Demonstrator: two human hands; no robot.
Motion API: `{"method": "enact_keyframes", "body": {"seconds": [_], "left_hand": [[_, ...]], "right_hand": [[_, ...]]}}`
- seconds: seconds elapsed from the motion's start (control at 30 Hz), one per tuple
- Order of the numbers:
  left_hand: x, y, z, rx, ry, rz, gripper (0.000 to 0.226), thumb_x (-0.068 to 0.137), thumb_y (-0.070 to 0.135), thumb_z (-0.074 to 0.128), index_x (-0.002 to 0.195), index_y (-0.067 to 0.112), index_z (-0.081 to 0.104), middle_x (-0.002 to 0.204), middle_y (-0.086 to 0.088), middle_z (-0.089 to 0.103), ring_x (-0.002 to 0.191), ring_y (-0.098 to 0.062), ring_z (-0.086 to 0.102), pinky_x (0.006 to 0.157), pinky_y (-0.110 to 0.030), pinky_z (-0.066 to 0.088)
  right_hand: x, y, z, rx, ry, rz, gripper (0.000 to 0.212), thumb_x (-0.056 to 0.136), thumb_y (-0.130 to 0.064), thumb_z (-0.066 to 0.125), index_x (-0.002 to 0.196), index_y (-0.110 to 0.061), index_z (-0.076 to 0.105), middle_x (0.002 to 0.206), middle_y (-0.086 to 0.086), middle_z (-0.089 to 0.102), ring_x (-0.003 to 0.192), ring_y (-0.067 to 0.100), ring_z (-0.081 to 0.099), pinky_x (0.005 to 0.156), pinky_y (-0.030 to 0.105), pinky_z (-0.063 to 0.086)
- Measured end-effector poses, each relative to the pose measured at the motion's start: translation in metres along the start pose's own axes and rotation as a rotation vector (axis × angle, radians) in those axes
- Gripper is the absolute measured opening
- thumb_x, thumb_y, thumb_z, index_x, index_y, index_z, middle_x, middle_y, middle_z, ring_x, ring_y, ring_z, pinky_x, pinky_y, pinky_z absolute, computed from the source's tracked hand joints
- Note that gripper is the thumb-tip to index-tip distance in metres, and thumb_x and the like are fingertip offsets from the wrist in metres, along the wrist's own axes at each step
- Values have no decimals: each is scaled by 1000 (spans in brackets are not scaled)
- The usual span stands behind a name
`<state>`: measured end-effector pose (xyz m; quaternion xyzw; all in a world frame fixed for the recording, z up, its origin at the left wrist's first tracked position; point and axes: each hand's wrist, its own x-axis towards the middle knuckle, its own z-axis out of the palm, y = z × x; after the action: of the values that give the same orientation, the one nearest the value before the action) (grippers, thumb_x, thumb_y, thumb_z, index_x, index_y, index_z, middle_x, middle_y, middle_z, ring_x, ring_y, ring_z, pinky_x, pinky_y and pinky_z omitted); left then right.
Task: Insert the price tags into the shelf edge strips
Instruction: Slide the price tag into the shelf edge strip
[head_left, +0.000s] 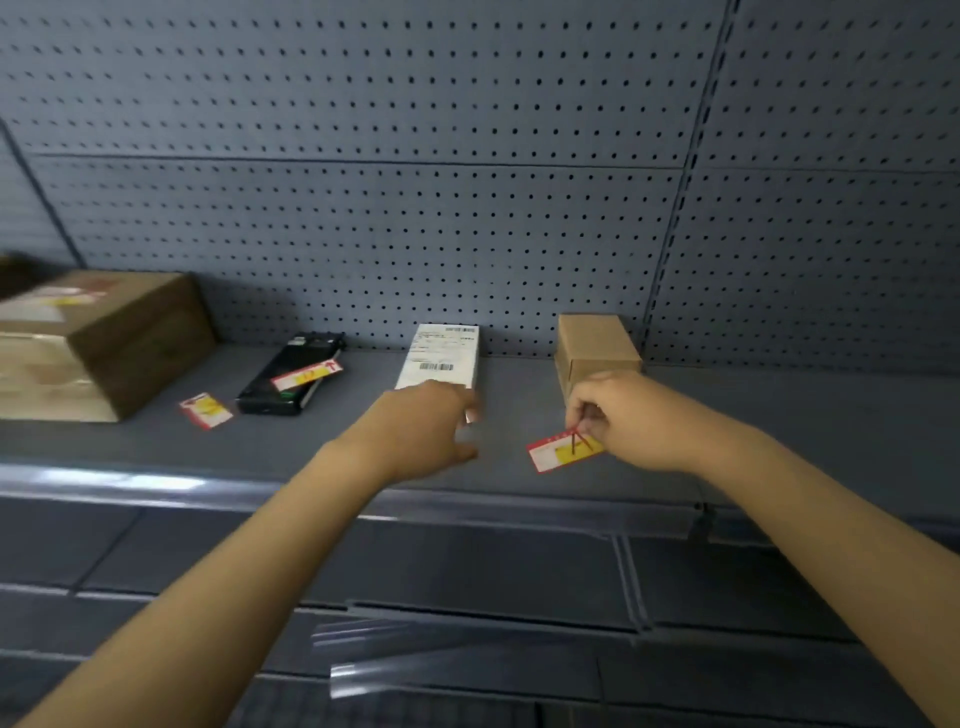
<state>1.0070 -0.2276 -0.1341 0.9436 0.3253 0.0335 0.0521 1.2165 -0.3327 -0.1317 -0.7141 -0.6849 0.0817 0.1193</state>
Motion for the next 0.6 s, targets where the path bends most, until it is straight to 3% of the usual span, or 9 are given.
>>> {"method": "enact_keyframes", "body": {"seconds": [0.07,0.2,0.3,0.5,0.6], "left_hand": [[-25,-18,-8,-17,12,-78,33,85,43,62,114,29,57,115,8,63,99,-15,60,83,-33,49],[-89,-65,-20,-35,47,-232,34,85,45,62,113,27,58,113,7,65,99,-16,62,81,-31,48],[-149,-109,-24,-43,48,-363,33,86,44,60,114,27,57,114,7,65,101,-17,62,86,-34,50],[-287,-218,-32,-29,-15,-645,26,92,41,50,112,26,58,112,1,66,101,-22,62,89,-40,51],[-360,-271,-40,-8,-12,-750,26,93,38,48,114,26,59,113,1,66,103,-20,61,89,-36,50]], "right_hand": [[7,-23,9,4,-15,-49,15,89,-12,55,83,-25,59,89,-7,57,82,12,55,69,27,47],[36,-87,31,13,-66,-146,16,87,-13,55,82,-28,60,86,-8,60,79,13,58,73,36,52],[63,-151,54,67,-58,-247,20,87,-14,54,80,-32,59,84,-11,59,78,11,58,73,38,53],[122,-322,115,80,-100,-453,16,87,-20,51,81,-33,57,89,-9,60,82,15,58,73,39,52],[143,-416,145,139,-134,-535,16,87,-20,50,83,-32,61,88,-9,58,80,14,57,68,33,49]]}}
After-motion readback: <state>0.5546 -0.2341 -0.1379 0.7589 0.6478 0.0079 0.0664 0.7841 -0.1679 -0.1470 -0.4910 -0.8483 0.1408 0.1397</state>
